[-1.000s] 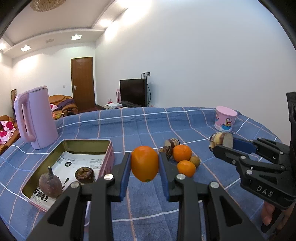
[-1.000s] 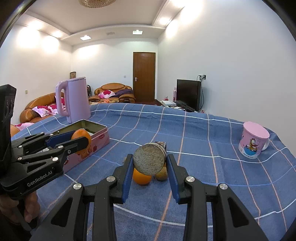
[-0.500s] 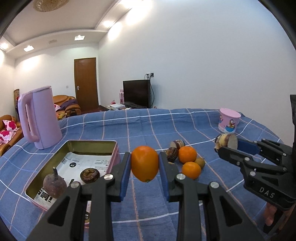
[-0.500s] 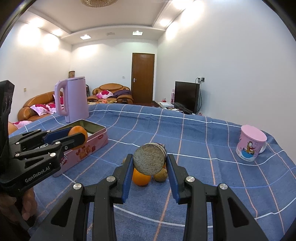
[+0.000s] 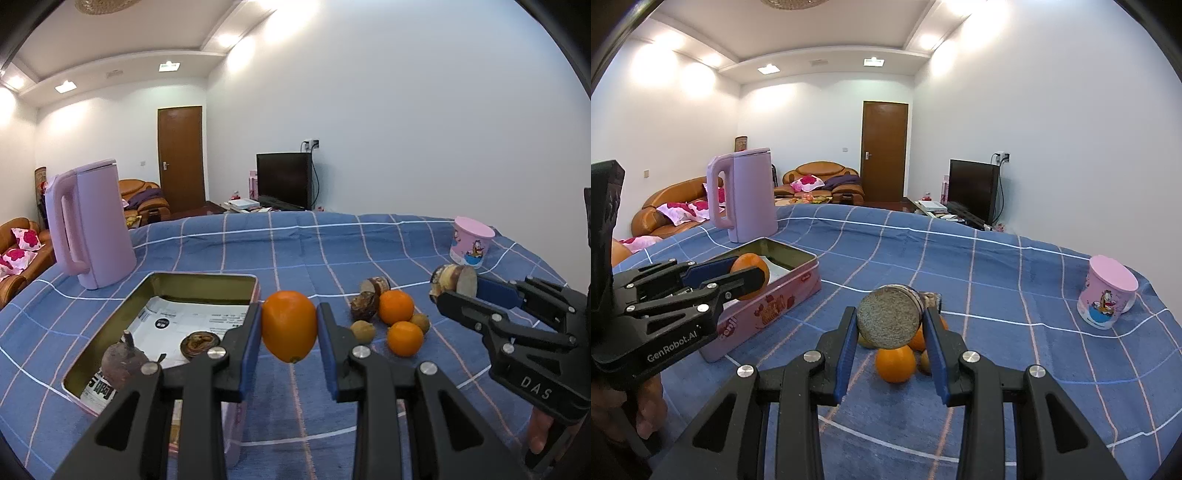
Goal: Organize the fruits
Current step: 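Carry the orange over the tin with the left tool while the right tool lowers the jar into it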
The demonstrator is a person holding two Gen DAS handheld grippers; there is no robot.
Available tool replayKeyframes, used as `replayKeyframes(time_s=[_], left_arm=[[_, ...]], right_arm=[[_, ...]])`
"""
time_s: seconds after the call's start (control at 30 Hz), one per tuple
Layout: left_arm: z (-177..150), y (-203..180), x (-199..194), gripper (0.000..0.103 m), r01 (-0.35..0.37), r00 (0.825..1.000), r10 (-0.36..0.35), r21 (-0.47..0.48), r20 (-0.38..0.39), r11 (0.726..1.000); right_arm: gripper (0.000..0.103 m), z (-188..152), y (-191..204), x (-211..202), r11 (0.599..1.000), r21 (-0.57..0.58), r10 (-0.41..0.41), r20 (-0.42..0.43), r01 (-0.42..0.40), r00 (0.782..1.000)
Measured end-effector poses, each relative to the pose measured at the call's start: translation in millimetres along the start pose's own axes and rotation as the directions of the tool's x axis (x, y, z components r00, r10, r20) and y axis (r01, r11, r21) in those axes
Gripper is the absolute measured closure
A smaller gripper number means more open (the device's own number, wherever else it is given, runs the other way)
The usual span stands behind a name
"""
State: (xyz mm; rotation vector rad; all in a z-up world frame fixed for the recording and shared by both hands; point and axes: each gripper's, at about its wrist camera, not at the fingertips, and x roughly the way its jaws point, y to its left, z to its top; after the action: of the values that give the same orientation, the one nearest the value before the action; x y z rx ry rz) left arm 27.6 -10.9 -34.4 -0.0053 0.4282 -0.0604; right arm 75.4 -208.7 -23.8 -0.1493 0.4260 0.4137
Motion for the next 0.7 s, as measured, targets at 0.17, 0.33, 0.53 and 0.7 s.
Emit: replayKeyframes(time_s=[0.17, 0.33, 0.53, 0.7], left_arm=[[3, 14, 1, 0.072, -0.024, 1.0, 0.024, -0.02, -0.007, 0.999], [6, 34, 4, 0.072, -0.059, 0.998, 0.058, -0.054, -0.018, 0.997], [7, 53, 7, 0.072, -0.096, 0.995, 0.094, -0.074, -0.032, 0.993], [7, 66, 10, 0.072, -0.127, 0.991, 0.123, -0.081, -0.051, 0.989]], right_arm=[[0.066, 6, 9, 6, 1.0, -0.004, 0.024, 0.002, -0.024, 1.0], [0.066, 14, 25, 13, 0.998, -0.023, 0.054, 0.008, -0.054, 0.998], [0.066, 19, 39, 24, 0.996, -0.034, 0.086, 0.004, -0.085, 0.996], [0.066, 23, 52, 32, 0.993, -0.043, 0.11, -0.001, -0.11, 0.994]])
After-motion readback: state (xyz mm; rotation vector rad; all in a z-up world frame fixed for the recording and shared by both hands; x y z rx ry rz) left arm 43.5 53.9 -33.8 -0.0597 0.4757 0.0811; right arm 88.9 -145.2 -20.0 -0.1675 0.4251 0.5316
